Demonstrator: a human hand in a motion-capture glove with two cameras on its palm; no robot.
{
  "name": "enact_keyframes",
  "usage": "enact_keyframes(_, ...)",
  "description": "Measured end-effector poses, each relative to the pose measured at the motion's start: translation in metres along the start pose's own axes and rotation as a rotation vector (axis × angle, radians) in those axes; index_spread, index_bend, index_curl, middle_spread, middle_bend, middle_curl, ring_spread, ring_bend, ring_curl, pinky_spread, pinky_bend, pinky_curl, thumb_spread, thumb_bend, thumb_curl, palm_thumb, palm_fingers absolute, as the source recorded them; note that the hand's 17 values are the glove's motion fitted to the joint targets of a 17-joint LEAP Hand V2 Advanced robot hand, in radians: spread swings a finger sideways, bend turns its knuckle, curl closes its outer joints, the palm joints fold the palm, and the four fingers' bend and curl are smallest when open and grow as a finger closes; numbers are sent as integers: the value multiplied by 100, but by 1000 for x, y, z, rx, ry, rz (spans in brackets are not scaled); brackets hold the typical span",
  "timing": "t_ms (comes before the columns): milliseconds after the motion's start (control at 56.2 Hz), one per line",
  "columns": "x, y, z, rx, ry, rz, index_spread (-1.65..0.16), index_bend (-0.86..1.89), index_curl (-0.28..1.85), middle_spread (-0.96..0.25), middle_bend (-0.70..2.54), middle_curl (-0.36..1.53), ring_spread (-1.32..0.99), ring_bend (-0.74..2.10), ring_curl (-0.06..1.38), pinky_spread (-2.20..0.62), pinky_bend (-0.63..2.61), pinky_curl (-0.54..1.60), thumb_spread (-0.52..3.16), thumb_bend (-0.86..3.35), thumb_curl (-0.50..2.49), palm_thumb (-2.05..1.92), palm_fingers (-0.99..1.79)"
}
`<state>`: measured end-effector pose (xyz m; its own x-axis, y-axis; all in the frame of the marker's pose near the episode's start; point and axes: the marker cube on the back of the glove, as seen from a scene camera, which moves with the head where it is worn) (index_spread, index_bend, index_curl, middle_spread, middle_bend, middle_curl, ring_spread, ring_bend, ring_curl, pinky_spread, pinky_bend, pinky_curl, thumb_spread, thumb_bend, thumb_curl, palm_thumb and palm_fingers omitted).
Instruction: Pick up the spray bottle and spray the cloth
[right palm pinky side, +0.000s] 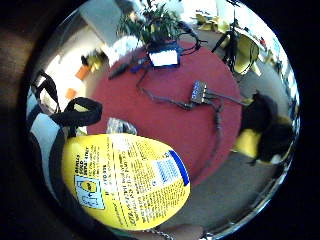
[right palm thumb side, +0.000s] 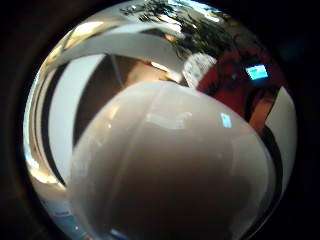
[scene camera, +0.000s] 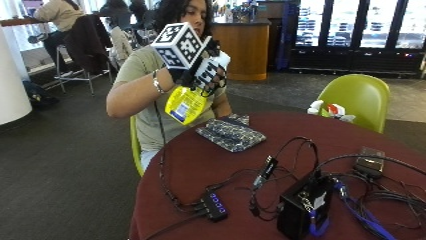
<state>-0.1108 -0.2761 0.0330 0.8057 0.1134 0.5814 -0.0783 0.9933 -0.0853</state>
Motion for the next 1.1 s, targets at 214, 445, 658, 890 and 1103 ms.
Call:
enact_keyframes(214, -26, -1, 42, -437, 399, 97, -25, 42, 51, -16, 58, 51, -20, 56, 45, -29, 38, 39, 23, -3, 69, 98, 138)
enact_keyframes(445, -16, 10, 125, -710, 697, 140, -25, 41, 53, -15, 58, 51, -20, 57, 46, -30, 40, 39, 20, -3, 72, 96, 137)
enact_keyframes(658, 0, 14, 186, -891, 950, 193, -25, 40, 55, -15, 58, 51, -20, 55, 46, -29, 40, 39, 21, -3, 74, 95, 135)
enact_keyframes(890, -54, -26, 181, -725, 772, 94, -25, 38, 56, -16, 57, 50, -20, 55, 46, -28, 41, 38, 22, -4, 76, 94, 135)
enact_keyframes(1103, -123, -79, 188, -512, 326, -62, -25, 37, 57, -16, 56, 50, -20, 54, 46, -28, 40, 38, 22, -4, 77, 94, 135)
